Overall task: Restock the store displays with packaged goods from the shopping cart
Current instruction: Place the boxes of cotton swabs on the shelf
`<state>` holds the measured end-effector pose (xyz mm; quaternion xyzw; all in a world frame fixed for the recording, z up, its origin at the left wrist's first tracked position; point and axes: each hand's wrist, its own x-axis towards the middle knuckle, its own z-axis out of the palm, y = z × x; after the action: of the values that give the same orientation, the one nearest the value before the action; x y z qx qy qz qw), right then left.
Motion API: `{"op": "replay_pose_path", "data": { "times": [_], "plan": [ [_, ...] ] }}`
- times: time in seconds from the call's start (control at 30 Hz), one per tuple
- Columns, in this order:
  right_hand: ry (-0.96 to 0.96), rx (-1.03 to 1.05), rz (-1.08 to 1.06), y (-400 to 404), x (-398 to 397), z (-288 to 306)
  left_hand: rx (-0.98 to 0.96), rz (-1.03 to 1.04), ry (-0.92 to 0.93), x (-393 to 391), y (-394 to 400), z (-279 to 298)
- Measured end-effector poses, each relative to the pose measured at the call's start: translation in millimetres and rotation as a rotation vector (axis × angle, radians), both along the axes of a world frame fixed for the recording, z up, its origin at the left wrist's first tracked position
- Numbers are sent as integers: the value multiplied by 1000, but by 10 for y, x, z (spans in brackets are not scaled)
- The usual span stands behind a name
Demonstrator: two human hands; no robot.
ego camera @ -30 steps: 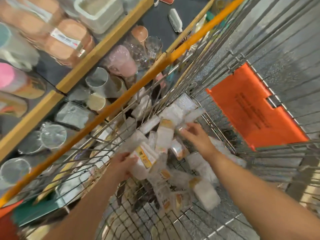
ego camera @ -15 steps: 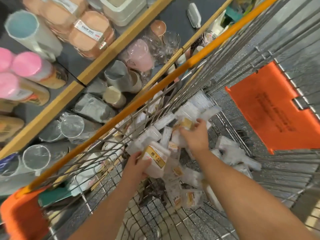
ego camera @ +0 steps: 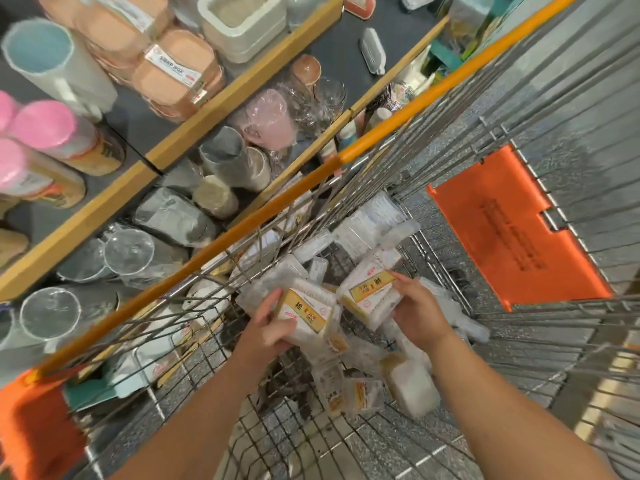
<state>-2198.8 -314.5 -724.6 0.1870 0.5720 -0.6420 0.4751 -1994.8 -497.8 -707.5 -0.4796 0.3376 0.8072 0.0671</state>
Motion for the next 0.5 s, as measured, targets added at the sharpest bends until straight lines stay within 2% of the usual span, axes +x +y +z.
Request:
{"op": "replay_pose_path", "data": {
  "times": [0.23,0.33,0.5],
  "plan": [
    [7,-165,206,-86,-93,228,-17,60,31,8,17,44],
    [12,-144,242,-73,-99,335,14,86,27,-13,20,111],
    [83,-42,217,-4,55,759,-6,-37,125,-79,112,516]
  ]
}}
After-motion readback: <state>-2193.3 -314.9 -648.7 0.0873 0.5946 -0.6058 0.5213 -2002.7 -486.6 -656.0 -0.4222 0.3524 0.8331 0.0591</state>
